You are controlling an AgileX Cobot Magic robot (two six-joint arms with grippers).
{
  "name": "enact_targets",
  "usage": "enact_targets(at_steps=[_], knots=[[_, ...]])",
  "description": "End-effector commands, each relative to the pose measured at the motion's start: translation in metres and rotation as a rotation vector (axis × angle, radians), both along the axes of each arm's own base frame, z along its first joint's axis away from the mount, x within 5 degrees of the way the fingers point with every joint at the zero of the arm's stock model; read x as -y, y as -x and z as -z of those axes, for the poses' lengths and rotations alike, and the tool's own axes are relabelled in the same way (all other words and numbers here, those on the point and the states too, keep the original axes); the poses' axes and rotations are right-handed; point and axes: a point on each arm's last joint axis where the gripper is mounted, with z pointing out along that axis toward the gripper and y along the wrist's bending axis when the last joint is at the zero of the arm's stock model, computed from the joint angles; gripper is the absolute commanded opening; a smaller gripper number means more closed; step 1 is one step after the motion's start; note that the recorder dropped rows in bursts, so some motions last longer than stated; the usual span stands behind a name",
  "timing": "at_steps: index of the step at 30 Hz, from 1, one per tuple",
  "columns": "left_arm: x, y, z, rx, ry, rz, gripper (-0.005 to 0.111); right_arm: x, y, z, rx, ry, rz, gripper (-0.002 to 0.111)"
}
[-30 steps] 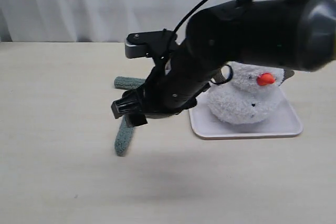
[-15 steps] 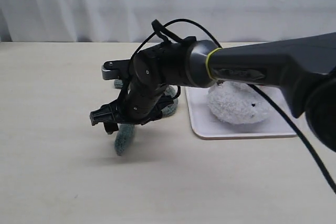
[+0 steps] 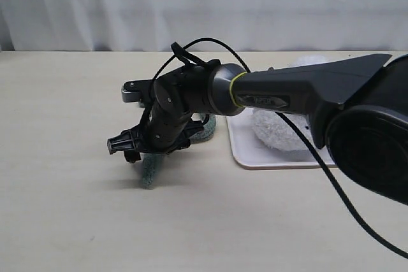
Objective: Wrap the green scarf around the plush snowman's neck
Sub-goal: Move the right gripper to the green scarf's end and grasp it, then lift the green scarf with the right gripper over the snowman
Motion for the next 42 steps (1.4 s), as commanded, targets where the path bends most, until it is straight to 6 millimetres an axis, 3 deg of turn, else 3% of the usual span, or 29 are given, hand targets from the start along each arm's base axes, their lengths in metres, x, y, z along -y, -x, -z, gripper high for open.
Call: enact_targets(at_steps=[1,5,9,13,16,19,23,27,31,36,42], knots=[[0.001,0.000,0.000,0.011,0.012,0.008,0.000,0.005,0.004,0.013,-0.046,0.082,-0.010,0.058],[0.001,0.000,0.000,0.011,0.012,0.008,0.000,0.007,0.004,0.015,-0.036,0.121,-0.061,0.040],[0.001,0.000,0.000,0.011,0.012,0.008,0.000,0.005,0.010,0.015,-0.037,0.167,-0.181,0.006],[0.001,0.000,0.000,0.011,0.012,0.008,0.000,0.009,0.014,0.005,-0.034,0.238,-0.278,0.004],[0.001,0.000,0.000,0.011,0.012,0.008,0.000,0.012,0.018,-0.015,0.024,0.341,-0.341,0.004],[0.001,0.000,0.000,0.011,0.012,0.008,0.000,0.007,0.029,-0.049,0.136,0.434,-0.386,0.004],[0.001,0.000,0.000,0.011,0.012,0.008,0.000,-0.002,0.052,-0.110,0.355,0.531,-0.410,0.004],[0.001,0.000,0.000,0.011,0.012,0.008,0.000,0.006,0.073,-0.170,0.544,0.617,-0.349,0.004],[0.001,0.000,0.000,0.011,0.012,0.008,0.000,0.028,0.095,-0.225,0.636,0.679,-0.266,0.004],[0.001,0.000,0.000,0.011,0.012,0.008,0.000,0.065,0.118,-0.289,0.731,0.557,-0.185,0.004],[0.001,0.000,-0.001,0.012,0.010,0.008,0.000,0.111,0.146,-0.336,0.807,0.444,-0.118,0.004]])
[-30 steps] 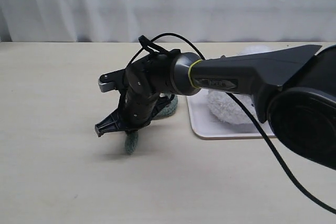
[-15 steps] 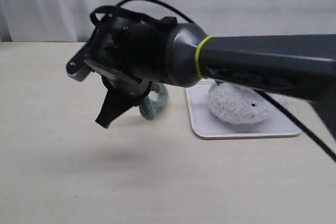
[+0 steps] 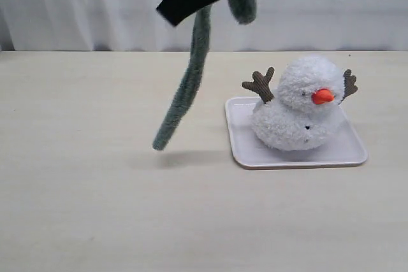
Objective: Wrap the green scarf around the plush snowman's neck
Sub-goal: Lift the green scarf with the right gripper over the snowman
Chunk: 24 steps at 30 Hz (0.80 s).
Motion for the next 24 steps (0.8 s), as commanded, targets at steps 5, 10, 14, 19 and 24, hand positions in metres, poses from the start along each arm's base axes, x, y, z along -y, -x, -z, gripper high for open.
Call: enact_targets(at_steps=[5,10,14,19,24], knots=[[0.001,0.000,-0.001,0.012,0.010,0.008,0.000,0.065,0.039,-0.041,0.088,-0.094,0.022,0.004],[0.001,0.000,-0.001,0.012,0.010,0.008,0.000,0.092,0.051,-0.034,0.129,-0.042,0.039,0.004],[0.001,0.000,-0.001,0.012,0.010,0.008,0.000,0.105,0.052,-0.020,0.205,0.022,0.098,0.004],[0.001,0.000,-0.001,0.012,0.010,0.008,0.000,0.105,0.045,0.009,0.285,0.135,0.146,0.004],[0.001,0.000,-0.001,0.012,0.010,0.008,0.000,0.101,0.029,0.024,0.322,0.106,0.085,0.004]])
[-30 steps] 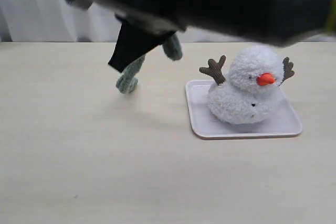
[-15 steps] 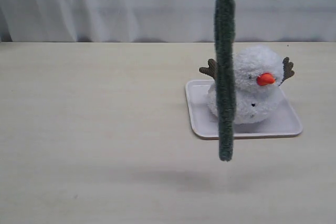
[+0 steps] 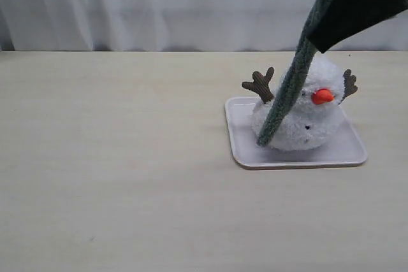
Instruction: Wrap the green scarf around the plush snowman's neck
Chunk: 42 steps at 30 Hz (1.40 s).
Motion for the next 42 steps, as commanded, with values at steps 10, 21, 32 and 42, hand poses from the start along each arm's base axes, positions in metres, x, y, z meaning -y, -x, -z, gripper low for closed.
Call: enact_targets(at_steps=[10,21,32,42], knots=[[0.001,0.000,-0.001,0.012,0.010,0.008,0.000,0.026,-0.085,0.045,-0.068,-0.192,-0.011,0.004],[0.001,0.000,-0.001,0.012,0.010,0.008,0.000,-0.005,-0.137,0.073,-0.018,-0.201,-0.190,0.004],[0.001,0.000,-0.001,0.012,0.010,0.008,0.000,0.002,-0.152,0.068,0.011,-0.271,-0.096,0.004],[0.001,0.000,-0.001,0.012,0.010,0.008,0.000,0.016,-0.158,0.092,-0.047,-0.160,-0.027,0.004]])
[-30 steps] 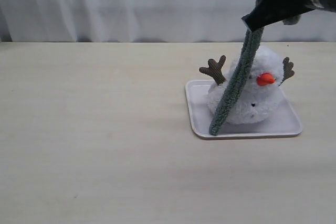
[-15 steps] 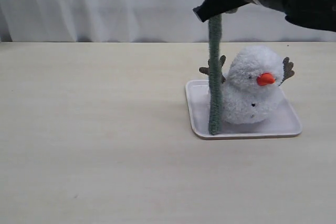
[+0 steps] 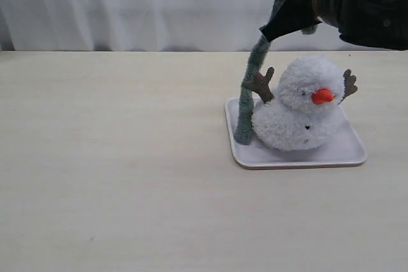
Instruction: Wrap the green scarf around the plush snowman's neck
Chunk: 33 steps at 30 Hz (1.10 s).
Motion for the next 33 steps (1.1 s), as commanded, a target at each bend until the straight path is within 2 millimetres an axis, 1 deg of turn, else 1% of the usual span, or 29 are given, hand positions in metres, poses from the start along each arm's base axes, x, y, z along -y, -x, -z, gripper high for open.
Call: enact_targets(at_steps=[1,3,6,10,13,15,17,21,28,33], knots=[[0.001,0.000,-0.001,0.012,0.010,0.008,0.000,-0.001,0.002,-0.001,0.002,0.027,-0.028,0.004],[0.001,0.000,-0.001,0.012,0.010,0.008,0.000,-0.004,0.004,-0.005,0.008,-0.009,-0.067,0.004],[0.001,0.000,-0.001,0.012,0.010,0.008,0.000,-0.011,0.011,-0.017,0.027,-0.099,-0.156,0.004],[0.001,0.000,-0.001,0.012,0.010,0.008,0.000,-0.018,0.025,-0.036,0.060,-0.218,-0.281,0.004],[0.001,0.000,-0.001,0.012,0.010,0.008,0.000,-0.017,0.032,-0.048,0.074,-0.288,-0.294,0.004],[0.001,0.000,-0.001,0.012,0.010,0.008,0.000,-0.015,0.036,-0.051,0.072,-0.330,-0.279,0.004],[0.001,0.000,-0.001,0.012,0.010,0.008,0.000,-0.012,0.041,-0.050,0.065,-0.296,-0.281,0.004],[0.001,0.000,-0.001,0.012,0.010,0.008,0.000,-0.002,0.054,-0.043,0.058,-0.136,-0.297,0.004],[0.001,0.000,-0.001,0.012,0.010,0.008,0.000,0.013,0.074,-0.056,0.099,-0.044,-0.278,0.004],[0.001,0.000,-0.001,0.012,0.010,0.008,0.000,0.020,0.088,-0.068,0.135,-0.081,-0.277,0.004]])
